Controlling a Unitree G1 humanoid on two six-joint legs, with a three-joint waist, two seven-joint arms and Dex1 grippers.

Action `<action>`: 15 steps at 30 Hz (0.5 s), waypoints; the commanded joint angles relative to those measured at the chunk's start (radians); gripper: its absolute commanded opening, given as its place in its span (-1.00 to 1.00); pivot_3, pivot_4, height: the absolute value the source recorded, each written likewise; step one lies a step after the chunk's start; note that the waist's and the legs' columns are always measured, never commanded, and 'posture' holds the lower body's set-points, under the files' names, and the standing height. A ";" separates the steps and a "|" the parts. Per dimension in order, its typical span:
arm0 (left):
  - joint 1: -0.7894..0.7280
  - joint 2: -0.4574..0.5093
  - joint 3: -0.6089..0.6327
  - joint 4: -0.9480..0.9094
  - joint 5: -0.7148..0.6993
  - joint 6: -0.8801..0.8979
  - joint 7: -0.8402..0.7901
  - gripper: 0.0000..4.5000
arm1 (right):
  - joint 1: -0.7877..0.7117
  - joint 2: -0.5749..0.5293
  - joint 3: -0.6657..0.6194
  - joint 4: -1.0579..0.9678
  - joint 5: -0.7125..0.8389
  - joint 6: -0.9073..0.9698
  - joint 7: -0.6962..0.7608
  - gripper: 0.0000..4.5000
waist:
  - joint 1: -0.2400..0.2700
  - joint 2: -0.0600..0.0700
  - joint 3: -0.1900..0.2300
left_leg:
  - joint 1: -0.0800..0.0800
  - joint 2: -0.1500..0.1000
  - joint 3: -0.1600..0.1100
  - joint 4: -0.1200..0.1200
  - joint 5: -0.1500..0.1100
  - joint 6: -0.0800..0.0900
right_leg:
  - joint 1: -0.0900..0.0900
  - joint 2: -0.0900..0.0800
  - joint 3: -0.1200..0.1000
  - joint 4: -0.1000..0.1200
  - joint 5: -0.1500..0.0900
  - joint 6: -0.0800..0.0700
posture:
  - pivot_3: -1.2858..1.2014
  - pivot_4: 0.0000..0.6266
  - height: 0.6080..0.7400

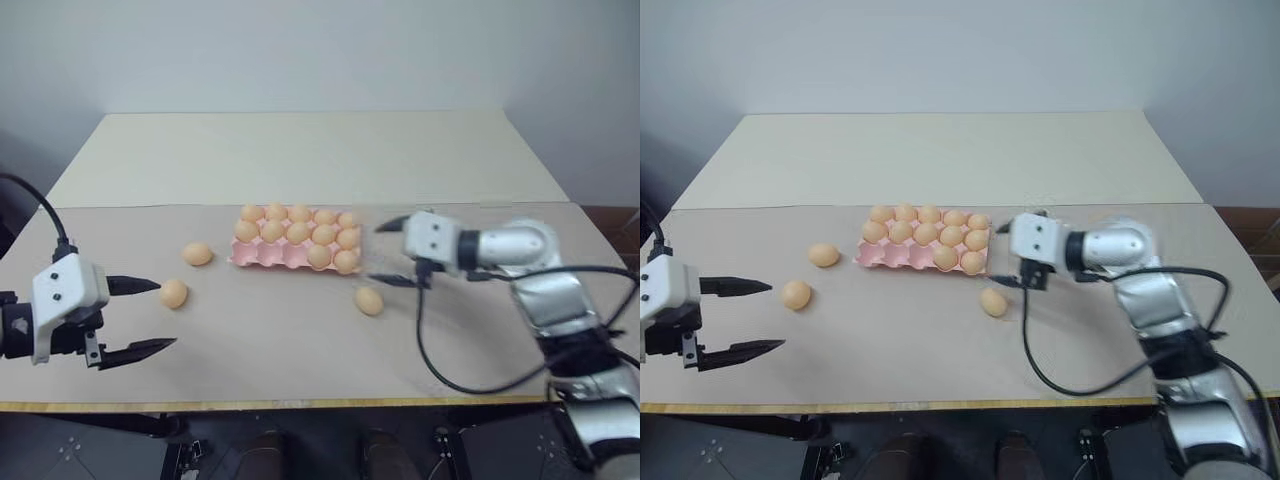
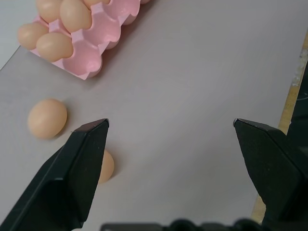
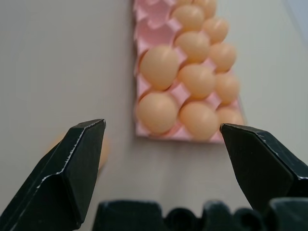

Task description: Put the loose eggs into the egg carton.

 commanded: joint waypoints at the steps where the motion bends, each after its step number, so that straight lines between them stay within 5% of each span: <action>1: -0.001 0.002 0.035 -0.018 -0.018 -0.015 -0.018 1.00 | 0.052 -0.091 -0.127 -0.128 0.112 0.091 0.049 0.98 | -0.001 0.000 0.000 | 0.001 0.000 0.000 0.000 0.000 0.000 | 0.000 0.000 0.000 0.000 0.000 0.000 | 0.03 -0.52 1.00; 8: 0.018 -0.003 0.061 -0.011 -0.015 -0.021 -0.047 1.00 | 0.171 -0.260 -0.291 -0.177 0.230 0.186 0.103 0.98 | 0.004 -0.001 0.000 | 0.002 0.000 0.001 0.000 0.000 0.000 | 0.002 0.000 0.001 -0.001 0.000 0.000 | 0.03 -0.52 1.00; 15: 0.007 -0.016 0.041 -0.020 -0.016 -0.022 -0.028 1.00 | 0.201 -0.271 -0.273 -0.203 0.257 0.221 0.058 0.98 | 0.004 -0.001 0.000 | 0.002 0.000 0.001 0.000 0.000 0.000 | 0.002 0.000 0.001 -0.001 0.000 0.000 | 0.03 -0.52 1.00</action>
